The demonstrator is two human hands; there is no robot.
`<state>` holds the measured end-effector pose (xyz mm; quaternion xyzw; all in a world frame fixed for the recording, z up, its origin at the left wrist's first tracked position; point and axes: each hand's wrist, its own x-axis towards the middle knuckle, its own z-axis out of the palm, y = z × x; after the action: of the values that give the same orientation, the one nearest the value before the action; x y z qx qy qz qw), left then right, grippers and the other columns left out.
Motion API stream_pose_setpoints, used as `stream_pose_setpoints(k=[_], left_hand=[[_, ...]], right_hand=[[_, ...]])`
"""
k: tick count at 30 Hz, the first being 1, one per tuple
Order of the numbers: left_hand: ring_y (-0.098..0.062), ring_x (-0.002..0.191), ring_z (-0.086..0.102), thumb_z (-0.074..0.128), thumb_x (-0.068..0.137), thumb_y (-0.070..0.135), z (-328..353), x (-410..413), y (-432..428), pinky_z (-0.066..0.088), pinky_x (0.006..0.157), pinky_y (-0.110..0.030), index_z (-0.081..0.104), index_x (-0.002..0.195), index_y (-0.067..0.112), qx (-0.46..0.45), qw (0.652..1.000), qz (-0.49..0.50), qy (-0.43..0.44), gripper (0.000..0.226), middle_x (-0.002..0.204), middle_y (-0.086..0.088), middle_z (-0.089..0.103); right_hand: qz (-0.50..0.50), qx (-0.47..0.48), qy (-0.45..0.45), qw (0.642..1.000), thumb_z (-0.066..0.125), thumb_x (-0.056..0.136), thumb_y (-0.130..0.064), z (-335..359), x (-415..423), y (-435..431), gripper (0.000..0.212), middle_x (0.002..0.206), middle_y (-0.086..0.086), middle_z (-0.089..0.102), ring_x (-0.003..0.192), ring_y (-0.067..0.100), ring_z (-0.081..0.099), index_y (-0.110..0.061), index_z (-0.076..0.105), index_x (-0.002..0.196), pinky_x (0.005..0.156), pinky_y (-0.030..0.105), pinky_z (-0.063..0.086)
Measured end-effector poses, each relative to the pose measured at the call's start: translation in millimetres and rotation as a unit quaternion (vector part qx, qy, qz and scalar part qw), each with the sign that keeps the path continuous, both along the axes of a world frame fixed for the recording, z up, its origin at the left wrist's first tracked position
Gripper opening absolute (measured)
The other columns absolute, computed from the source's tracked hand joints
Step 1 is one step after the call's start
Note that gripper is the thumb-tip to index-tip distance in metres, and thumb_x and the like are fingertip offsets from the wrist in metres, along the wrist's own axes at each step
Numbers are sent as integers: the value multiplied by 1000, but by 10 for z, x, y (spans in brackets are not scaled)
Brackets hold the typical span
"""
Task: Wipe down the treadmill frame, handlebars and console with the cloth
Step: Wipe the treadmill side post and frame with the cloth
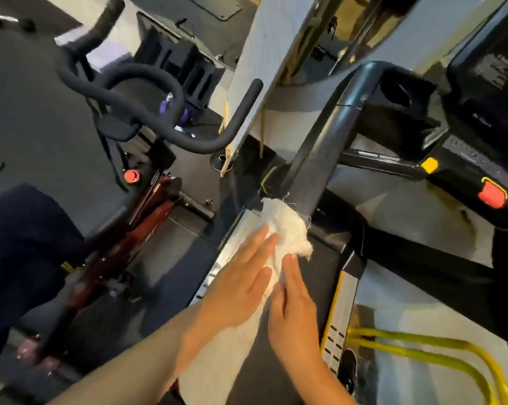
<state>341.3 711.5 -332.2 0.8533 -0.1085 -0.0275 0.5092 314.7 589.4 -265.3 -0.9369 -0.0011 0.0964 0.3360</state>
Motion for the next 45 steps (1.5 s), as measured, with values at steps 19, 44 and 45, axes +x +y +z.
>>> stream_pose_setpoints(k=[19, 44, 45], left_hand=[[-5, 150, -3, 21, 108, 37, 165, -46, 266, 1, 121, -33, 2, 157, 37, -175, 948, -4, 265, 52, 164, 17, -3], [-29, 152, 8, 14, 106, 38, 76, 69, 152, 17, 121, -46, 11, 157, 20, -90, 940, 29, 329, 54, 166, -7, 3], [-25, 152, 7, 14, 103, 42, 28, 120, 177, 14, 122, -45, 12, 158, 25, -125, 928, 28, 350, 57, 166, -1, 2]], right_hand=[[248, -320, -44, 913, 23, 99, -53, 197, 483, 61, 66, 162, 1, 5, 149, 12, -9, -16, 22, 153, 118, 25, 1], [338, -362, -15, 868, 9, 99, -55, 225, 587, 128, 63, 162, -3, 7, 149, 12, -9, -24, 21, 152, 121, 43, -4], [338, -377, -14, 862, 6, 97, -57, 206, 665, 208, 65, 161, -3, 10, 149, 13, -8, -24, 25, 151, 121, 44, -5]])
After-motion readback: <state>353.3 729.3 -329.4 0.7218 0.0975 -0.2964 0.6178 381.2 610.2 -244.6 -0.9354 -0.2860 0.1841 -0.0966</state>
